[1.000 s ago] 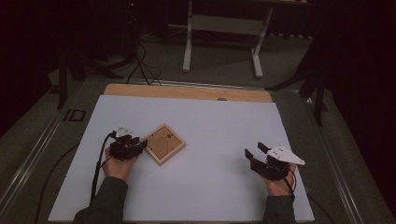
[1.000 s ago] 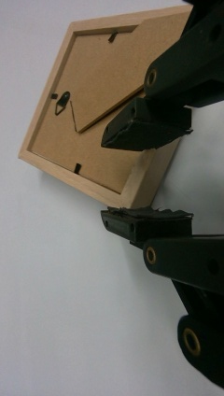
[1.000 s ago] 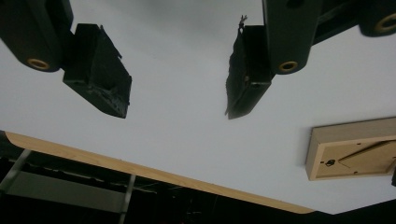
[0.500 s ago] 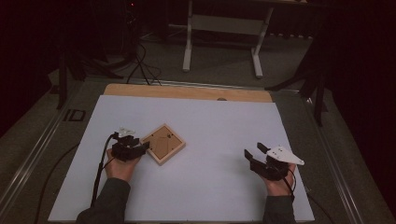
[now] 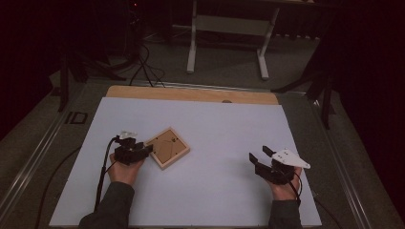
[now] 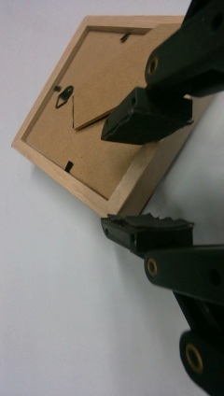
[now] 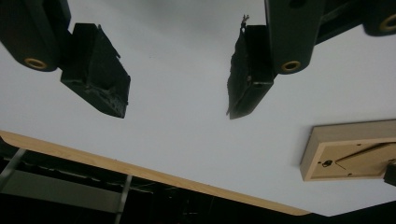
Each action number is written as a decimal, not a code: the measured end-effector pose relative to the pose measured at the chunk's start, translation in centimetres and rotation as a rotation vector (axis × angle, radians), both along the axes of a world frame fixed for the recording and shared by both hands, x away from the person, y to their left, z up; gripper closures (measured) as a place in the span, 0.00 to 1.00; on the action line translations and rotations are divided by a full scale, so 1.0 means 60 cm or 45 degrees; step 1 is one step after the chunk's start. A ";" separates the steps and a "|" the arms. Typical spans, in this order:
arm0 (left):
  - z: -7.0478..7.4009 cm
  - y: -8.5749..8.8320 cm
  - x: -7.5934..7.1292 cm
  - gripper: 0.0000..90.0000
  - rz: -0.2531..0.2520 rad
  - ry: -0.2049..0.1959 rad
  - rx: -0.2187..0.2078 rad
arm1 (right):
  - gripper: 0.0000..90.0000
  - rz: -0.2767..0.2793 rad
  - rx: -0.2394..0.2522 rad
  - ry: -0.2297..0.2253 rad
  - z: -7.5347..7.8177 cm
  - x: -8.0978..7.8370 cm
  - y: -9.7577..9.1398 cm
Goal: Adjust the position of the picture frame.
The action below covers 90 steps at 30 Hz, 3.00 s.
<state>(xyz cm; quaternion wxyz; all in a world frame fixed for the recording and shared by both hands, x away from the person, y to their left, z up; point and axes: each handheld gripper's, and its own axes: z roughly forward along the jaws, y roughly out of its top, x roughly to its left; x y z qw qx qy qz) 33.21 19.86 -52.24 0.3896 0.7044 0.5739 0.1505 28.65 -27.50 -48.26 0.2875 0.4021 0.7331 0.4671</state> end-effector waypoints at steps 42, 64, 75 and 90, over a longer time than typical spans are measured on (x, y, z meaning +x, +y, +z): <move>0.015 -0.077 0.009 0.76 -0.202 -0.037 -0.012 | 0.53 0.131 0.004 0.023 -0.001 0.001 0.045; -0.010 -0.071 -0.026 0.99 -0.331 -0.005 0.122 | 1.00 0.484 -0.196 0.210 -0.054 0.012 0.214; -0.017 -0.080 -0.028 0.99 -0.341 0.000 0.139 | 0.99 0.461 -0.246 0.294 -0.075 0.025 0.228; -0.021 -0.093 -0.018 0.99 -0.346 -0.024 0.147 | 0.96 0.455 -0.269 0.307 -0.084 0.034 0.224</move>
